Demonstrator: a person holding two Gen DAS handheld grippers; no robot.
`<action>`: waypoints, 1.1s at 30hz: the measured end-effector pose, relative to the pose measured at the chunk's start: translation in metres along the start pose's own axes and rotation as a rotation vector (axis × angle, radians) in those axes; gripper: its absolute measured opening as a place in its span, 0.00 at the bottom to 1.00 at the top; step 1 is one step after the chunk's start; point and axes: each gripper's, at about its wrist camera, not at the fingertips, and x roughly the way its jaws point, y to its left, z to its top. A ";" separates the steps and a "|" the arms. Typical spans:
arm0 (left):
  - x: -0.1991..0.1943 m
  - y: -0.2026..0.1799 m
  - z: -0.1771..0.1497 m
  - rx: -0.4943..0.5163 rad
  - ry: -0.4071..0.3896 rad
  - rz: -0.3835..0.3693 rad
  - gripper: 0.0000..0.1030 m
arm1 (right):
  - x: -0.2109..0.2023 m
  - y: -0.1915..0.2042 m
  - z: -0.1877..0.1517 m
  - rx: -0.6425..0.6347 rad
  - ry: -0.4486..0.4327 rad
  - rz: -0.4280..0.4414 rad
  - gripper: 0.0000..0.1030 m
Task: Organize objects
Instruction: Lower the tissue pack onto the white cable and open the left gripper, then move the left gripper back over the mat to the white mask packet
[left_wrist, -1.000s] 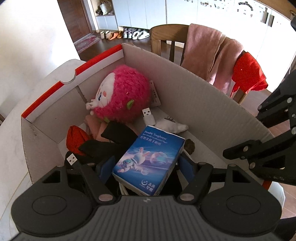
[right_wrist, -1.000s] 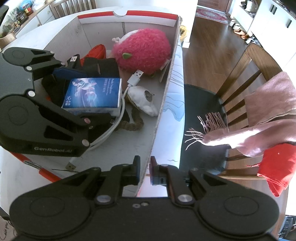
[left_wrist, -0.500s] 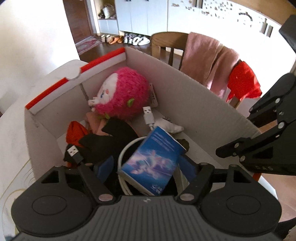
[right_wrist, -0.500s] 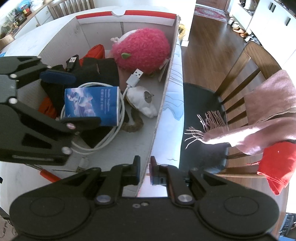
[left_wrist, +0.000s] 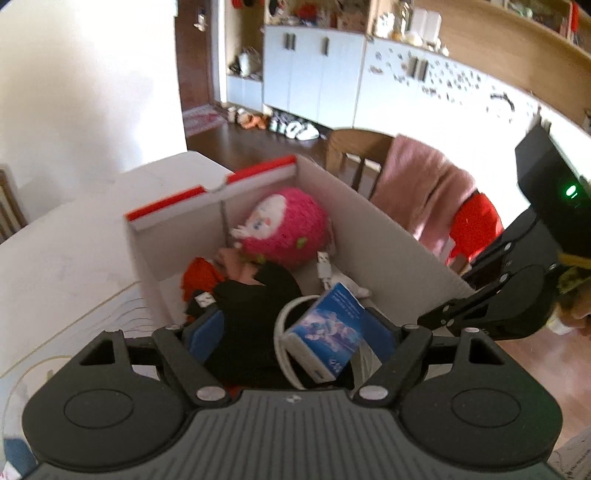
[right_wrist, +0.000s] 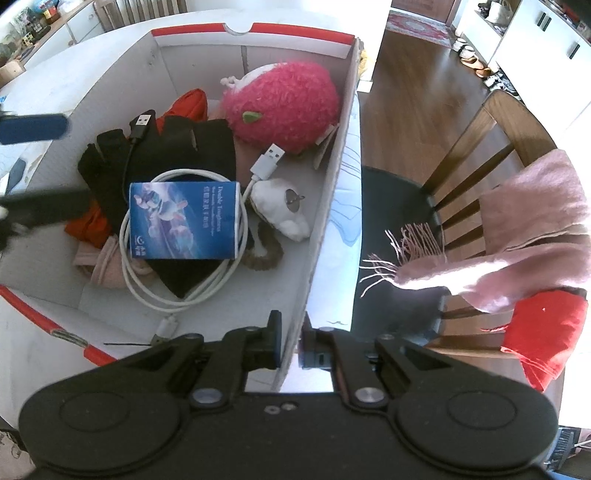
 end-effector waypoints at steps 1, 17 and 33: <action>-0.007 0.004 -0.001 -0.013 -0.014 0.009 0.79 | 0.000 0.000 0.000 0.002 0.000 0.002 0.07; -0.080 0.089 -0.065 -0.223 -0.031 0.181 0.83 | 0.007 -0.003 0.005 0.022 0.019 0.002 0.07; -0.096 0.184 -0.132 -0.413 0.052 0.397 0.95 | 0.009 0.003 0.011 0.033 0.039 -0.035 0.09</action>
